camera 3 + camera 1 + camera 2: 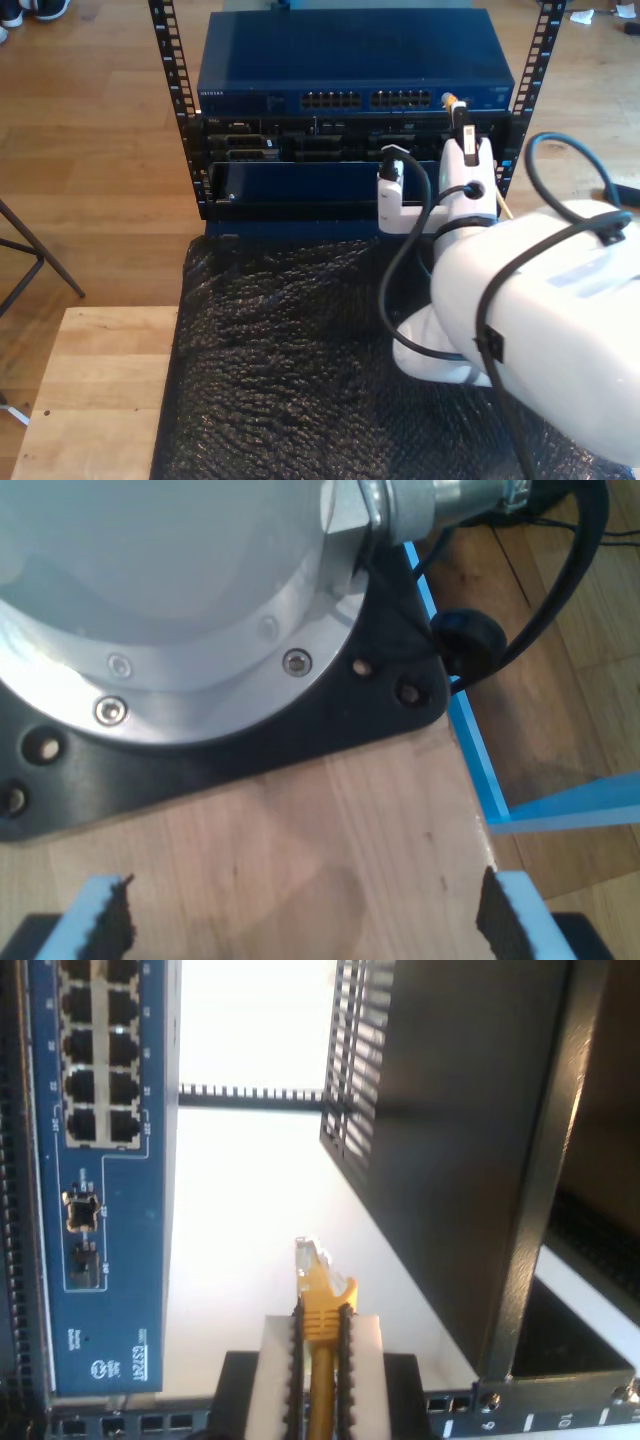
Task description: Grab the cable and plug it in
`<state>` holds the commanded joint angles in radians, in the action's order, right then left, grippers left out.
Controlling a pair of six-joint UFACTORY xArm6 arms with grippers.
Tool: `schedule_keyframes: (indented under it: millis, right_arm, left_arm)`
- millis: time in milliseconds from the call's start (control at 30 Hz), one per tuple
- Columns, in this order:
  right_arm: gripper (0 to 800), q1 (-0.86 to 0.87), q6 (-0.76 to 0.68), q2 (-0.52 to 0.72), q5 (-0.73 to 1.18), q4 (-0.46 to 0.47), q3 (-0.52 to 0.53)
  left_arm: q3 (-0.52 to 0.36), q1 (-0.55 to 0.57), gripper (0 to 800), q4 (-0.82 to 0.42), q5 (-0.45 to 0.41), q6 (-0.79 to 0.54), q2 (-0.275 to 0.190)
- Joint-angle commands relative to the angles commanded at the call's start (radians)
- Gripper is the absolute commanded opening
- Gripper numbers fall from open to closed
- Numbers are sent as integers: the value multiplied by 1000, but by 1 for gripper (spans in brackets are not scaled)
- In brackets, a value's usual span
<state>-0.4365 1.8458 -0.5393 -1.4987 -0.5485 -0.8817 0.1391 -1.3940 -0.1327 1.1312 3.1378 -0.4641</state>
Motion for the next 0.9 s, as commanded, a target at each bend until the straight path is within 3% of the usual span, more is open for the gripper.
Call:
schedule_keyframes:
  millis: [233, 900]
  right_arm:
    - [0, -15, 32, -71, -12, -104, -78]
    - [0, -75, 26, -239, -18, -155, -276]
  left_arm:
    - [0, -2, 800, 0, 0, 0, 0]
    - [0, -2, 800, 0, 0, 0, 0]
